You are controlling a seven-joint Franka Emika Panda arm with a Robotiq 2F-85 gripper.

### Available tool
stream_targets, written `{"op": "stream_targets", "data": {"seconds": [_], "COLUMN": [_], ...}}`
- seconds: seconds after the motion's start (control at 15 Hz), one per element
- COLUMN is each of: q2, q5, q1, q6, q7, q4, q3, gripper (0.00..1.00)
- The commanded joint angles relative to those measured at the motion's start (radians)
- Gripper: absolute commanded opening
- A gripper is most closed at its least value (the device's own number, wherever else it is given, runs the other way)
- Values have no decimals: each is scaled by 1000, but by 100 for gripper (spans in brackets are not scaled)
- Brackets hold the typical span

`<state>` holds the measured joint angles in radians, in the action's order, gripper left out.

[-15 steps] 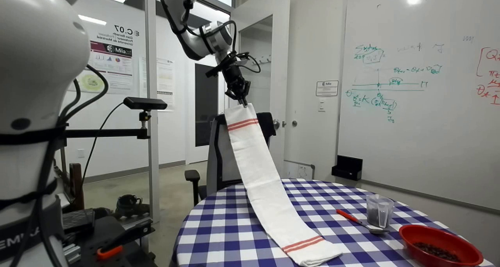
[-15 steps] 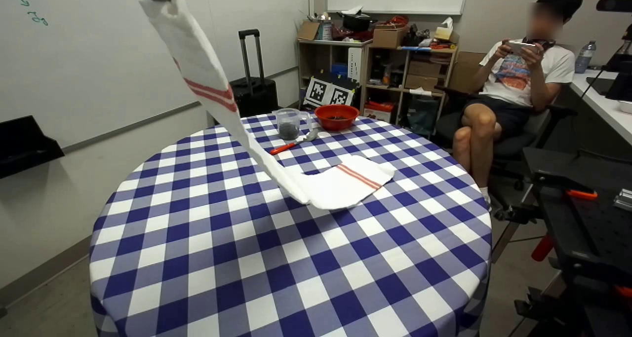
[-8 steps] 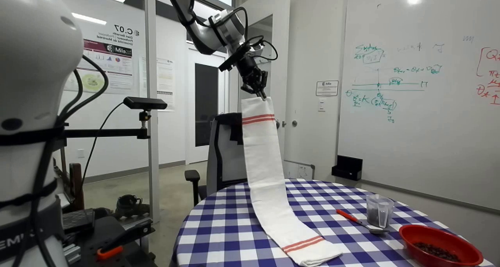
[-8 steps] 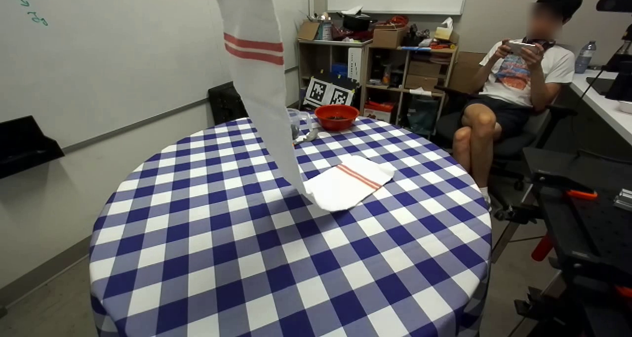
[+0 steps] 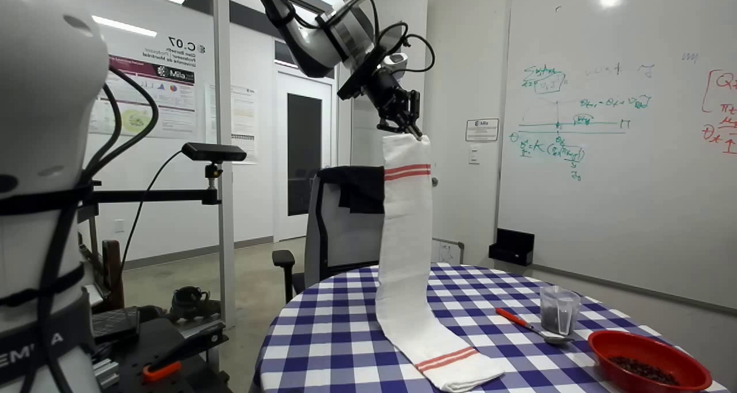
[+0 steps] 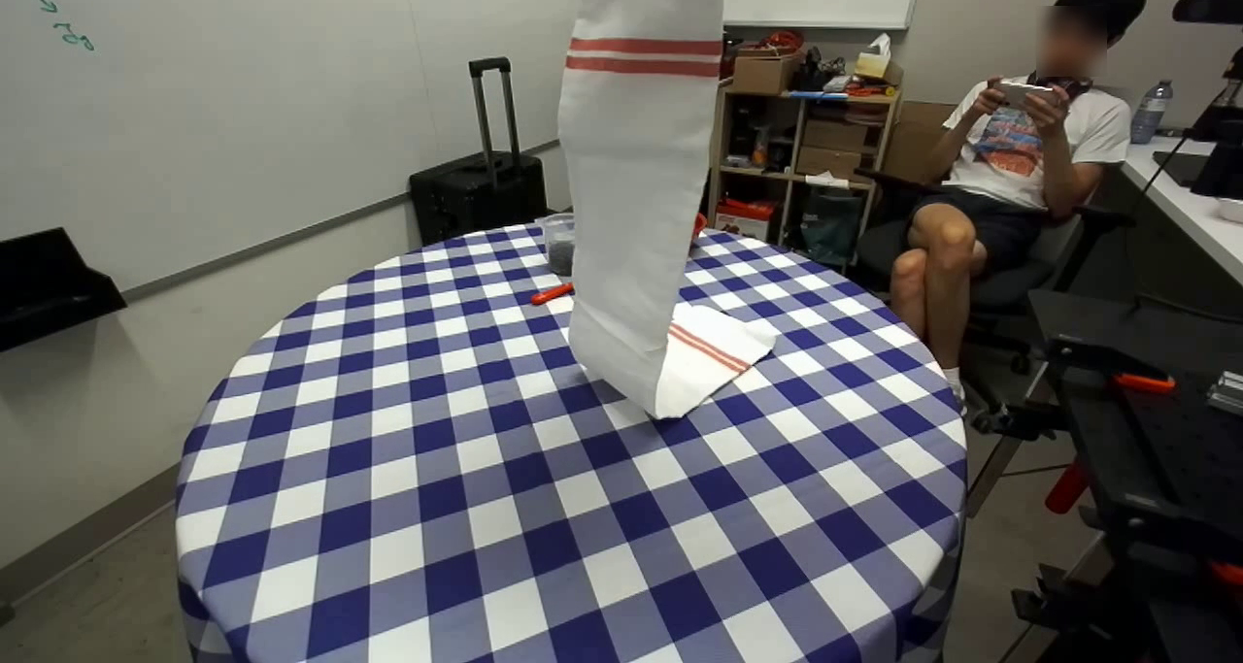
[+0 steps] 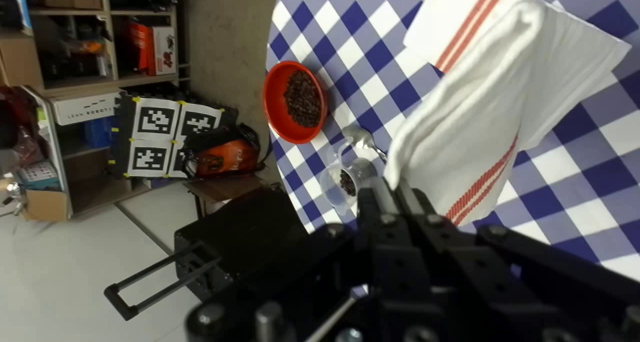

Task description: Fold the white towel

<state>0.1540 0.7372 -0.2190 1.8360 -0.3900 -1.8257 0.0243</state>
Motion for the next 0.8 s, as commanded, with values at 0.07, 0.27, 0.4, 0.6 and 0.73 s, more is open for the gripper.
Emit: {"op": "stream_targets", "data": {"seconds": [0.07, 0.27, 0.4, 0.6, 0.73], "q2": [-139, -211, -251, -302, -328], "q5": [67, 59, 54, 62, 73], "q1": [60, 92, 112, 137, 151], "q6": [-36, -67, -86, -106, -112], "q7": [-2, -7, -7, -12, -10], "q4": [-145, -220, -266, -321, -343], "q3": [11, 15, 15, 15, 16], "gripper": [1, 1, 1, 1, 1]}}
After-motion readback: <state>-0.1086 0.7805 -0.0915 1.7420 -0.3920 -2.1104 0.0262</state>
